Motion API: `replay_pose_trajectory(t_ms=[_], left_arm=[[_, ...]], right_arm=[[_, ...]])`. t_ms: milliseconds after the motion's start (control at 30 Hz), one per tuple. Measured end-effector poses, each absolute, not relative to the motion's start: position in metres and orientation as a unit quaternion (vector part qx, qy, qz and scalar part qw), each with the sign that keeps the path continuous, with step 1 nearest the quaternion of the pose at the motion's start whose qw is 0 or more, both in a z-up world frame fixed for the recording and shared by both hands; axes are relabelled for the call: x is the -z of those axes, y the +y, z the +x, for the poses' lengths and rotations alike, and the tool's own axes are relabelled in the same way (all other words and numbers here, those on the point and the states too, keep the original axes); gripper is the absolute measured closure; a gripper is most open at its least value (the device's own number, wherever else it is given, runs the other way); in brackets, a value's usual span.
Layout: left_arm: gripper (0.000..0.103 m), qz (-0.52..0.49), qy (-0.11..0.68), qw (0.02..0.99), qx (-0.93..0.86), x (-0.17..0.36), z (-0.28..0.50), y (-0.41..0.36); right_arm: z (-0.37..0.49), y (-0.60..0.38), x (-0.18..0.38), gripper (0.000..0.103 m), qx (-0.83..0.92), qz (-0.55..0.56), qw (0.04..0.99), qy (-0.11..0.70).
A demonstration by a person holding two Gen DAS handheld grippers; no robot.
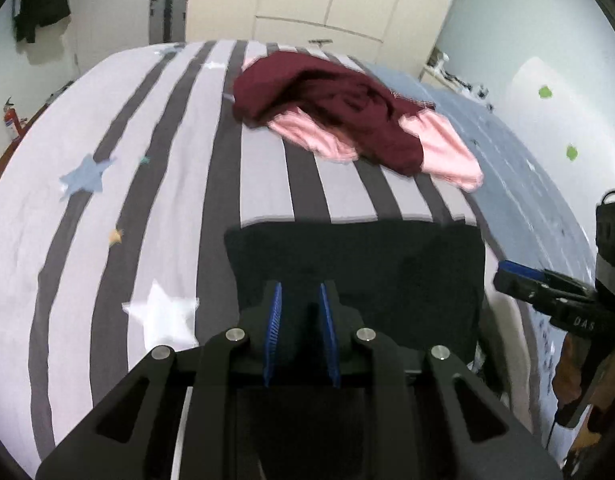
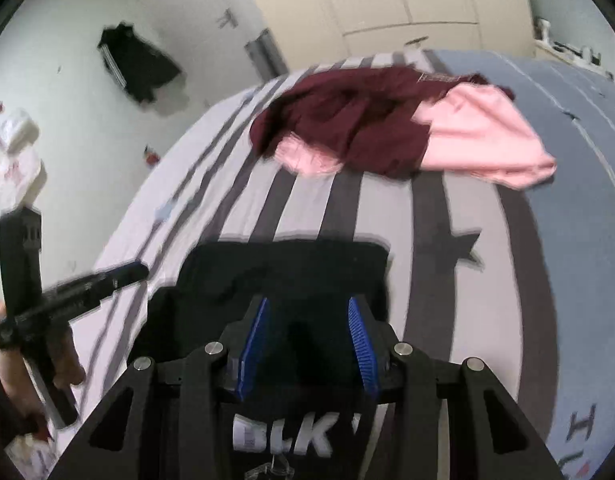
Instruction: Fold clothes
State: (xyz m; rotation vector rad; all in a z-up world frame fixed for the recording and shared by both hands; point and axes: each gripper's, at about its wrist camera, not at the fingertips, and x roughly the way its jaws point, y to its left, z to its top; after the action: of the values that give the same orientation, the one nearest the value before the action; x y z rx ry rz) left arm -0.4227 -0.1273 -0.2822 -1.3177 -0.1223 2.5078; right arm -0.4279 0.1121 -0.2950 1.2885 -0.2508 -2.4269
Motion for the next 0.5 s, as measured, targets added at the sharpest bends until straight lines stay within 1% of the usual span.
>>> replay_pose_trajectory(t_ms=[167,267,300,333,367,500], left_arm=[[0.086,-0.469,-0.028,0.166,-0.867,0.305,-0.418,-0.12],[0.086,-0.481,-0.018,0.149,-0.864,0.326,-0.426,-0.119],[0.086,-0.483,-0.014,0.142,-0.864,0.333,-0.429,-0.12],[0.086,-0.482,-0.012,0.141,-0.865,0.338,-0.432,-0.12],[0.086,-0.481,-0.011,0.139,-0.866,0.341,-0.432,-0.121],[0.086,-0.477,-0.012,0.135,-0.868,0.347,-0.434,-0.124]], right_arm=[[-0.431,0.081,0.314,0.065,0.858,0.469,0.2,-0.066],[-0.455,0.074,0.328,0.066,0.859,0.477,0.177,-0.054],[-0.465,0.074,0.336,0.069,0.859,0.483,0.162,-0.047],[-0.473,0.074,0.344,0.079,0.86,0.487,0.148,-0.04],[-0.482,0.075,0.352,0.087,0.858,0.493,0.139,-0.037],[-0.509,0.076,0.37,0.09,0.856,0.498,0.132,-0.044]])
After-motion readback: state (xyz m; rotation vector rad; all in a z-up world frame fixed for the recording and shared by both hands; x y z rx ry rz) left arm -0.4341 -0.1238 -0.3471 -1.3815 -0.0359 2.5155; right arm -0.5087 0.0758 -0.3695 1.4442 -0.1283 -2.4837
